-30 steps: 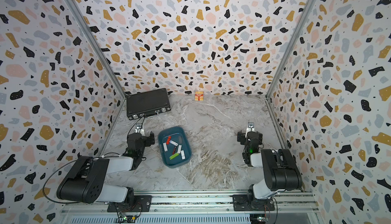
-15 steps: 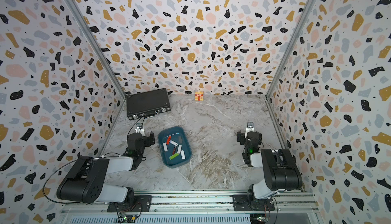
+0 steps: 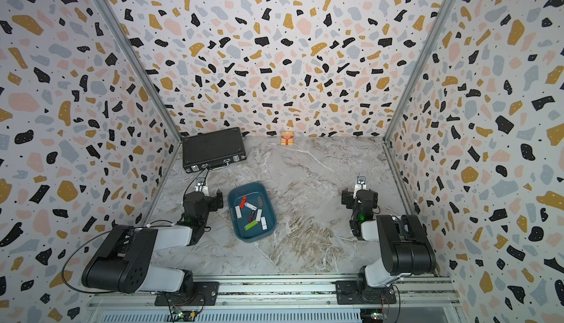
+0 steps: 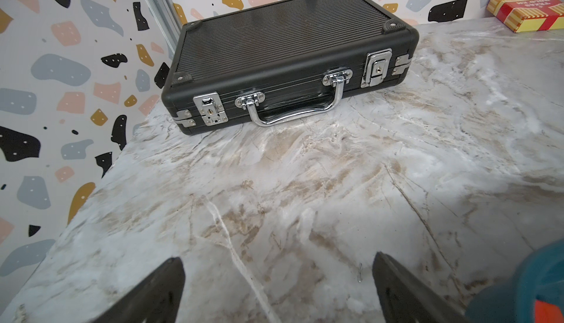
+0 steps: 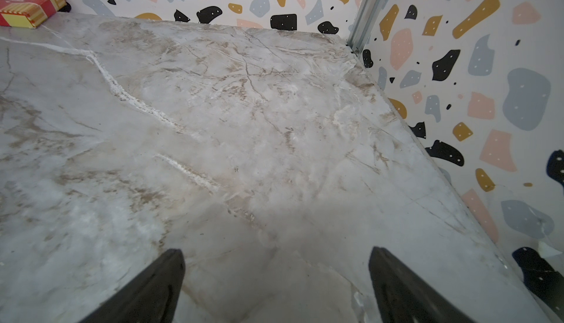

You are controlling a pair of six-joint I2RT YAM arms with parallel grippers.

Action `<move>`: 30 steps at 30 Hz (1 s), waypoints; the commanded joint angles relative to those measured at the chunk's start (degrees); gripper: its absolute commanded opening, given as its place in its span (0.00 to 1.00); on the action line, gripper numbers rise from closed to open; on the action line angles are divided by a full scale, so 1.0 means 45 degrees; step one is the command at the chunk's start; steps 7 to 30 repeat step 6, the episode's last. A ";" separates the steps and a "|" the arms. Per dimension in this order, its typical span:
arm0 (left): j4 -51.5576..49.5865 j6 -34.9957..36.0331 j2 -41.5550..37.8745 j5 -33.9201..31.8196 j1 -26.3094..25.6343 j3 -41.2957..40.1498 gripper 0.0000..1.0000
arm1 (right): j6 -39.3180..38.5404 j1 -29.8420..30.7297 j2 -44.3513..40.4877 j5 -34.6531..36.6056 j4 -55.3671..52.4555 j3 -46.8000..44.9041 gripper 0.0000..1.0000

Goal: Put the usb flash drive into the storage box
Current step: Reset both arms

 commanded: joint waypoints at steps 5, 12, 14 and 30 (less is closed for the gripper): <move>0.0716 0.0148 -0.0020 0.0151 0.0062 0.0147 1.00 | -0.0063 0.0033 -0.0134 -0.0025 -0.0005 0.0210 1.00; 0.0658 0.0103 -0.0022 0.0124 0.0062 0.0178 1.00 | -0.0055 0.0027 -0.0125 -0.0017 -0.0007 0.0210 1.00; 0.0658 0.0103 -0.0022 0.0124 0.0062 0.0178 1.00 | -0.0055 0.0027 -0.0125 -0.0017 -0.0007 0.0210 1.00; 0.0658 0.0103 -0.0022 0.0124 0.0062 0.0178 1.00 | -0.0055 0.0027 -0.0125 -0.0017 -0.0007 0.0210 1.00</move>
